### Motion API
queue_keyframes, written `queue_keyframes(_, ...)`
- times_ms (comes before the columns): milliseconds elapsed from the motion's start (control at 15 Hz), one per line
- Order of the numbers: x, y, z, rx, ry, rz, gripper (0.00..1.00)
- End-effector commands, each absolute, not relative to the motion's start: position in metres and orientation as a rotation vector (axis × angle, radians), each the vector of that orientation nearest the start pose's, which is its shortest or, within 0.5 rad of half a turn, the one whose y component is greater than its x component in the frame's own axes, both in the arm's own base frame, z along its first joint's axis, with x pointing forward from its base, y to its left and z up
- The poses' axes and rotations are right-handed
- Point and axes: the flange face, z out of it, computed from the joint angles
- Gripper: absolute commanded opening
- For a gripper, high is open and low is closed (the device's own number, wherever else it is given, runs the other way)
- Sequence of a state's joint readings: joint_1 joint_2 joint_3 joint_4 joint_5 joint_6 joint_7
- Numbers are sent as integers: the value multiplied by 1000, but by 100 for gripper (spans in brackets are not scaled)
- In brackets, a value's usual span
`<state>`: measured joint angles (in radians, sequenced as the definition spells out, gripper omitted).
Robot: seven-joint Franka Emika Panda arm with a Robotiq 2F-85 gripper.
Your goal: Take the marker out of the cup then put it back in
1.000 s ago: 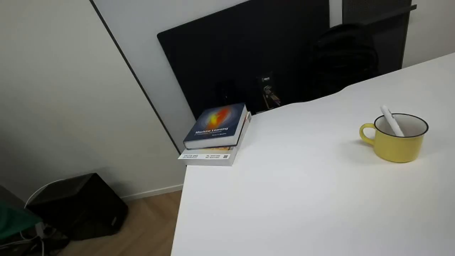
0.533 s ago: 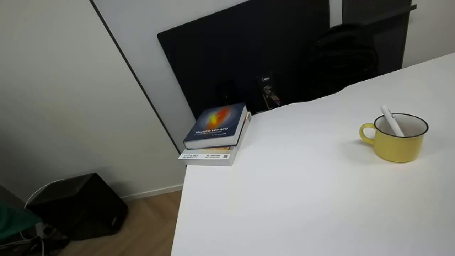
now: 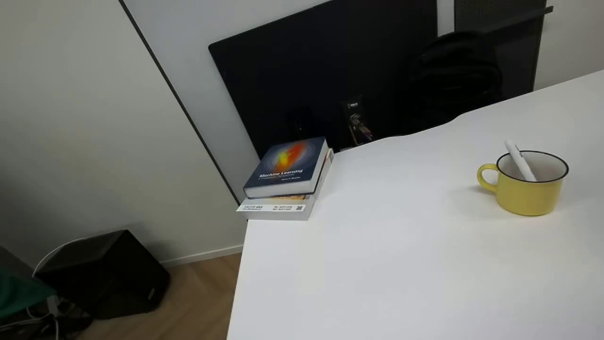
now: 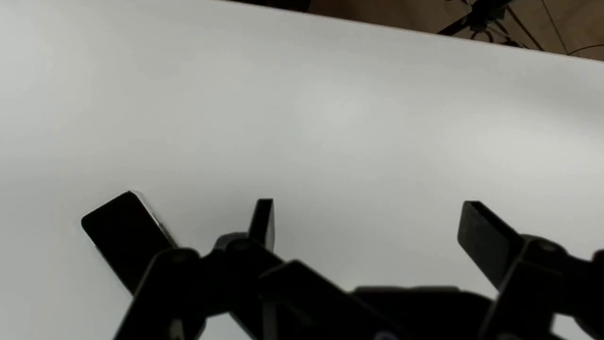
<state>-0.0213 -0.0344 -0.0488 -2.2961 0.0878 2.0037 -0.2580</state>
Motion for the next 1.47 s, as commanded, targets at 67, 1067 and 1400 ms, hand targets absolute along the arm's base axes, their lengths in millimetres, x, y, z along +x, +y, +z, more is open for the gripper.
queue_keyframes(67,540,-47,317,-2983,-241,328,100)
queue_keyframes(1067,680,-10,242,-2925,-343,277,100)
queue_keyframes(1400,711,15,218,-2897,-398,313,100)
